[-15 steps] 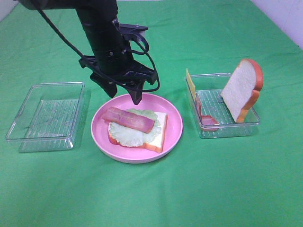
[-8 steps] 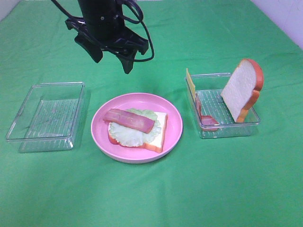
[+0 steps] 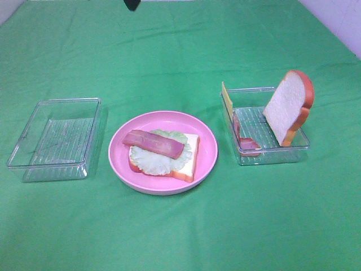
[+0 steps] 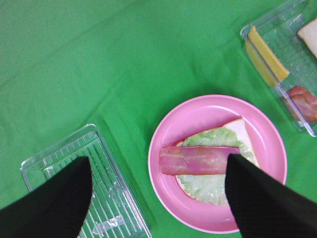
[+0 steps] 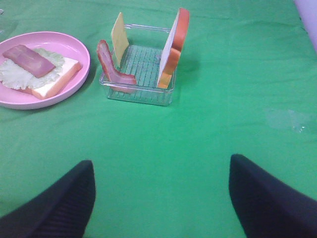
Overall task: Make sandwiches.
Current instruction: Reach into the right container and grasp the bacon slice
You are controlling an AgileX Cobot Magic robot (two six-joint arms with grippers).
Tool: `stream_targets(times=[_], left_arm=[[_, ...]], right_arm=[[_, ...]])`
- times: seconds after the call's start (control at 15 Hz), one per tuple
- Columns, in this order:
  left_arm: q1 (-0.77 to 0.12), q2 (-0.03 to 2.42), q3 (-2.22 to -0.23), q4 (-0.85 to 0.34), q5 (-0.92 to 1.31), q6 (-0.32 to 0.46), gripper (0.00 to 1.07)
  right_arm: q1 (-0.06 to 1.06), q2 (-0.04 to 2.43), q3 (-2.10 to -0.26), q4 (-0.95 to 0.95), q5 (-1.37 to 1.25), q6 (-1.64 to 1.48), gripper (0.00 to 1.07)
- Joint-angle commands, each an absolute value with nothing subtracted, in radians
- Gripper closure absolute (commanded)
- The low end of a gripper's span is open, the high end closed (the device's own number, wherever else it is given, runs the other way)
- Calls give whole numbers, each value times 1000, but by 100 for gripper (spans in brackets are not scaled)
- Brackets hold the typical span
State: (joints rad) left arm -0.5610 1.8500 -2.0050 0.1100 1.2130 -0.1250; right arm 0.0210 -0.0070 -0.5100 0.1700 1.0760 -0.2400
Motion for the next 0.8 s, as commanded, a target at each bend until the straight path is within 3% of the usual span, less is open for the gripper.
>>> stream_targets(times=[0.07,0.47,0.53,0.8], left_arm=[[-566,1706,-1923,108,1284,-124,35],[-568,1277,-1471,34,1280,-135,35],[-568,1148,-1324,32,1277,-140,35],[-568,940,-1093,32,1272,-154,35]], right_arm=[[20,-19,-508,170,1072,-245,36],[20,-19,-508,170,1072,-245,36],[20,-19,-508,170,1072,-245,36],[20,-19,-508,170,1072,-245,36]])
